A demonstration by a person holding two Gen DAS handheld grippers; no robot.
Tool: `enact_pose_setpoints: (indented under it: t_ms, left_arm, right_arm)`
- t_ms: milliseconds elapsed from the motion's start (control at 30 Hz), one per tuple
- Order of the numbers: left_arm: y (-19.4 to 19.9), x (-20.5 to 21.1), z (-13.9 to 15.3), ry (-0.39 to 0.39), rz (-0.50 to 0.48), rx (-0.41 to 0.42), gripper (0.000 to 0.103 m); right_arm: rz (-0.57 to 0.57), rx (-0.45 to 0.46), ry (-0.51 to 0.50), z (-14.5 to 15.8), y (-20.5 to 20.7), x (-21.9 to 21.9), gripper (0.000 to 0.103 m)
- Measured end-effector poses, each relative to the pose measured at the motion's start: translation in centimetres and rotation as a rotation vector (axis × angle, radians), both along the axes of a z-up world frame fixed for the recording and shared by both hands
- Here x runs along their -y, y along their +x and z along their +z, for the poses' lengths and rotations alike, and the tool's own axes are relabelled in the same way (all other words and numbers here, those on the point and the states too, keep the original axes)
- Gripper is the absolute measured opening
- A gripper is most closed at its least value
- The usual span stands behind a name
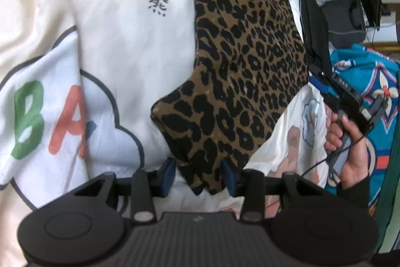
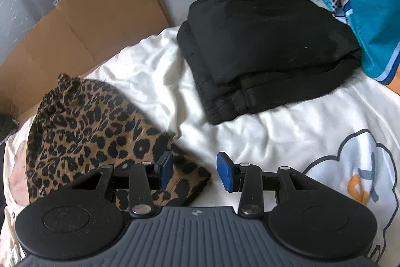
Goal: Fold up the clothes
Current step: 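Grasp the folded garment edge with the left tool, then grasp the leopard-print garment end with the right tool while the left tool holds its edge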
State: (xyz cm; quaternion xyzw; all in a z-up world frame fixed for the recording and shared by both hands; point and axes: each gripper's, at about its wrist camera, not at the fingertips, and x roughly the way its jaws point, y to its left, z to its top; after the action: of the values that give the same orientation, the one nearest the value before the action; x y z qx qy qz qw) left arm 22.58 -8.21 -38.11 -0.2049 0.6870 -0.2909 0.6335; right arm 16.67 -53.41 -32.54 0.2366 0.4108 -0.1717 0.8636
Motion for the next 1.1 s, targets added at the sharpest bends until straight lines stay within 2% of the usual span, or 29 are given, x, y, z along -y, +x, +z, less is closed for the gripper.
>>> enact_pose_setpoints:
  t_ms: [67,133,233,500,967,1100]
  left_arm:
    - [0.0,-0.2,-0.1,-0.001,0.009,-0.002,0.038]
    - [0.0,-0.4,-0.4,0.002,0.028,-0.011,0.019]
    - [-0.1,-0.5,-0.3,-0.009,0.041,-0.013,0.012]
    - [0.2,-0.5,0.7,-0.042,0.008,0.011,0.007]
    - [0.2,-1.9,2.4,-0.021,0.051,0.035,0.007]
    - [0.2,-2.7,3.0,-0.012,0.072,0.055,0.007]
  right_arm:
    - [-0.011,0.001,0.008,-0.1,-0.1,0.3,0.046]
    - [-0.014,-0.001,0.013,-0.2,-0.1,0.3,0.046]
    - [-0.014,-0.004,0.014,-0.3,0.0,0.3,0.046]
    - [-0.021,-0.001,0.013,-0.3,-0.1,0.5,0.046]
    - [-0.007,0.008,0.027,-0.2,0.1,0.5,0.046]
    - [0.012,0.012,0.077,-0.1,-0.3,0.8,0.046]
